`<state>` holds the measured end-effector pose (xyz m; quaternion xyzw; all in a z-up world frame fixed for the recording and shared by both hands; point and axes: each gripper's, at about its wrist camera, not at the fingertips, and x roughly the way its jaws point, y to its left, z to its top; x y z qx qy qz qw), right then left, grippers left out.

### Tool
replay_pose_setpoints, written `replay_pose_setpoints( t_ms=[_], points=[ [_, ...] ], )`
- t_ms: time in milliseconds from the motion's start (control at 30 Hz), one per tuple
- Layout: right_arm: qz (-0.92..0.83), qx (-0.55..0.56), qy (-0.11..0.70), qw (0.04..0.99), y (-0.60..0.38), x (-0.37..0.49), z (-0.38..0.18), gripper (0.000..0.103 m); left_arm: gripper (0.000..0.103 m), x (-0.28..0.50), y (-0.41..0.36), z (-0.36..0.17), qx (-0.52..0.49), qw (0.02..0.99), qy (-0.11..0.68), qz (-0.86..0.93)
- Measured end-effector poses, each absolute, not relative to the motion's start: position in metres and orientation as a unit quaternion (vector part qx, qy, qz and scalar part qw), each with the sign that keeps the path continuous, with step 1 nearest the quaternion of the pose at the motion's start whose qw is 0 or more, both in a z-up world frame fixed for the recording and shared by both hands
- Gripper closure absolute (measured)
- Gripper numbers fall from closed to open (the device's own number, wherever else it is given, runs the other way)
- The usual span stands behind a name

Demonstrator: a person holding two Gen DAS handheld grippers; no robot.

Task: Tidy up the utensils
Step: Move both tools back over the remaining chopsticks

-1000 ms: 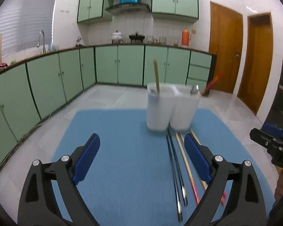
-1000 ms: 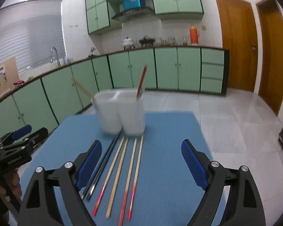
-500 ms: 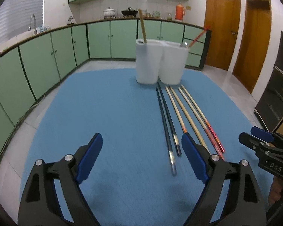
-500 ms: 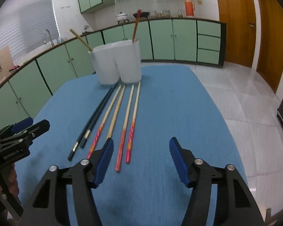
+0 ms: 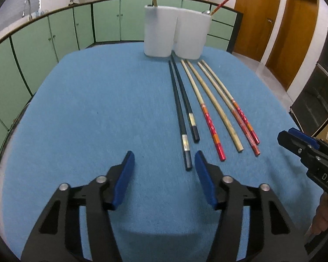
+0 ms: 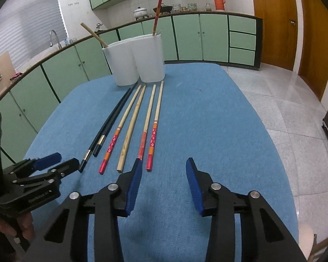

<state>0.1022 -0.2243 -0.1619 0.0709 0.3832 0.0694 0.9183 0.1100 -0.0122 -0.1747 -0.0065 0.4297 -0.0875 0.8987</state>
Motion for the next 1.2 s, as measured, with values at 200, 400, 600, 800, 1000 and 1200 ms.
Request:
replay_pose_setpoints(
  t_ms=[200,400,600,800,1000,1200],
  points=[
    [0.074,0.072,0.388,0.916,-0.222,0.103,-0.166,0.067,0.058,0.109,-0.018,-0.178,-0.003,0.897,0.433,-0.088],
    [0.079,0.076,0.393,0.913,-0.221,0.105,-0.169,0.073,0.061,0.109,-0.027,-0.178,0.004,0.898,0.431,-0.09],
    [0.09,0.075,0.395,0.911,-0.216,0.106,-0.17,0.077,0.075,0.106,-0.033,-0.179,0.005,0.9,0.427,-0.087],
    [0.098,0.071,0.401,0.908,-0.21,0.11,-0.174,0.081,0.076,0.106,-0.034,-0.18,0.008,0.901,0.425,-0.086],
    [0.103,0.067,0.412,0.903,-0.205,0.117,-0.18,0.084,0.075,0.108,-0.033,-0.181,0.007,0.901,0.426,-0.086],
    [0.101,0.058,0.411,0.904,-0.197,0.124,-0.183,0.085,0.075,0.108,-0.033,-0.18,0.007,0.901,0.426,-0.085]
  ],
)
